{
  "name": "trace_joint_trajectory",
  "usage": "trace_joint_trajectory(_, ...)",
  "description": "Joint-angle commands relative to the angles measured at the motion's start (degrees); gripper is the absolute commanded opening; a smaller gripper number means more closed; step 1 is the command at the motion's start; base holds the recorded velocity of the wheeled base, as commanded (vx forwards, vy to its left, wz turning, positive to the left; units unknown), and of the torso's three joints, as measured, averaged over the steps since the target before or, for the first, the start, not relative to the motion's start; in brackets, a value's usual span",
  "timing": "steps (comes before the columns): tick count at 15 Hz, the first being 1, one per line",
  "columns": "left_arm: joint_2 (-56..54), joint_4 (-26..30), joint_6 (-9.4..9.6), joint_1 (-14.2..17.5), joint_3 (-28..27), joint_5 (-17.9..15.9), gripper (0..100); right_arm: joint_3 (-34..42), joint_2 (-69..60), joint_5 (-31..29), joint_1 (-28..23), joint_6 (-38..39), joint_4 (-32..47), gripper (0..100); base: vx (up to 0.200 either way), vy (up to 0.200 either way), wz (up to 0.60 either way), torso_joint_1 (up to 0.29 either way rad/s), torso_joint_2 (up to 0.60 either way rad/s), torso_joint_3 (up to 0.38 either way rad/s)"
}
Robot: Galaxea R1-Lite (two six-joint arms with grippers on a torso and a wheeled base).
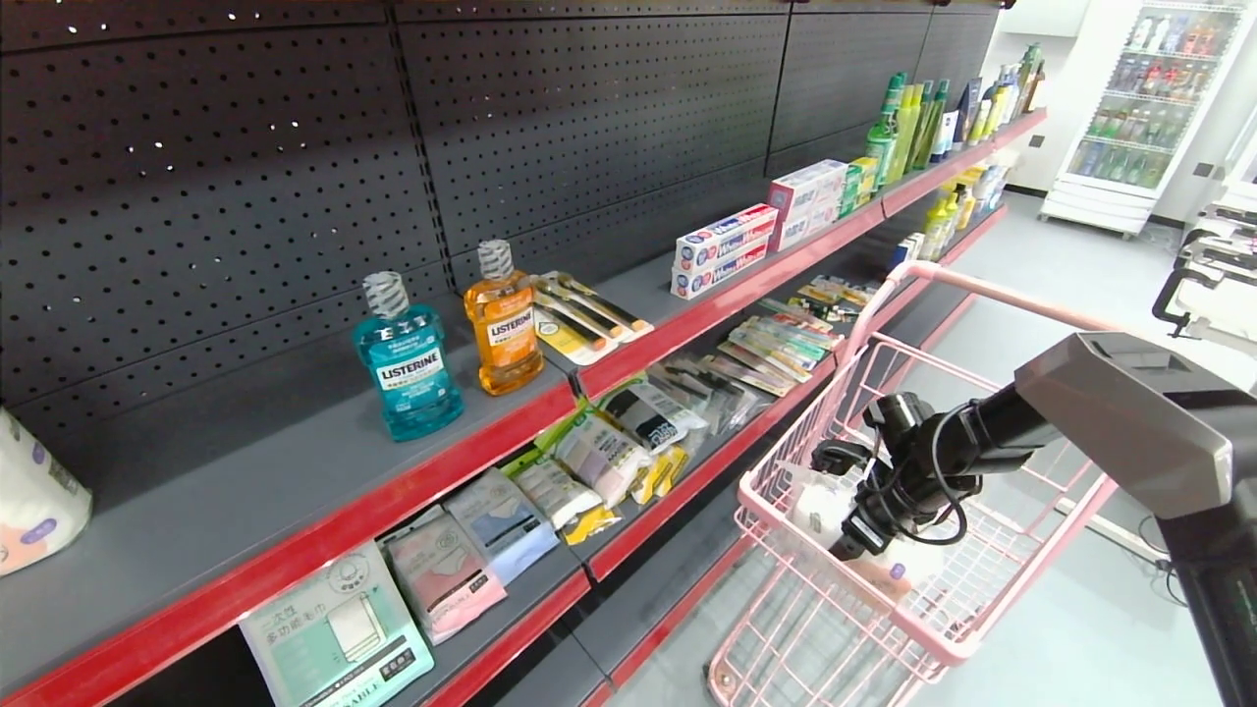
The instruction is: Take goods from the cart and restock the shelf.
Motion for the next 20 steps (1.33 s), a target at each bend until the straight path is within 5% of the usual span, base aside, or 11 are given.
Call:
trace_joint_trajectory(1,0.05,-0.06,0.0,0.02,0.0,0.0,100,-1.24,0.26,-0.51,0.02,0.04,0.15,100,0.0,0.0,0.0,0.0,0.0,0.0)
trace_joint_trajectory(7,0.05,0.03,0.0,0.02,0.0,0.0,100,-7.83,0.35,-1.48,0.02,-0.75,10.43,100,0.0,0.0,0.0,0.0,0.0,0.0)
trace_joint_trajectory(18,0.05,-0.06,0.0,0.02,0.0,0.0,100,-7.83,3.51,-2.71,1.34,-0.84,10.69,100,0.0,0.0,0.0,0.0,0.0,0.0)
trace_joint_trajectory(19,0.05,-0.06,0.0,0.02,0.0,0.0,100,-7.83,3.86,-2.8,1.51,-0.75,10.6,0,0.0,0.0,0.0,0.0,0.0,0.0)
trace_joint_trajectory(20,0.05,-0.06,0.0,0.02,0.0,0.0,100,-7.83,4.3,-2.8,1.51,-0.75,10.6,0,0.0,0.0,0.0,0.0,0.0,0.0)
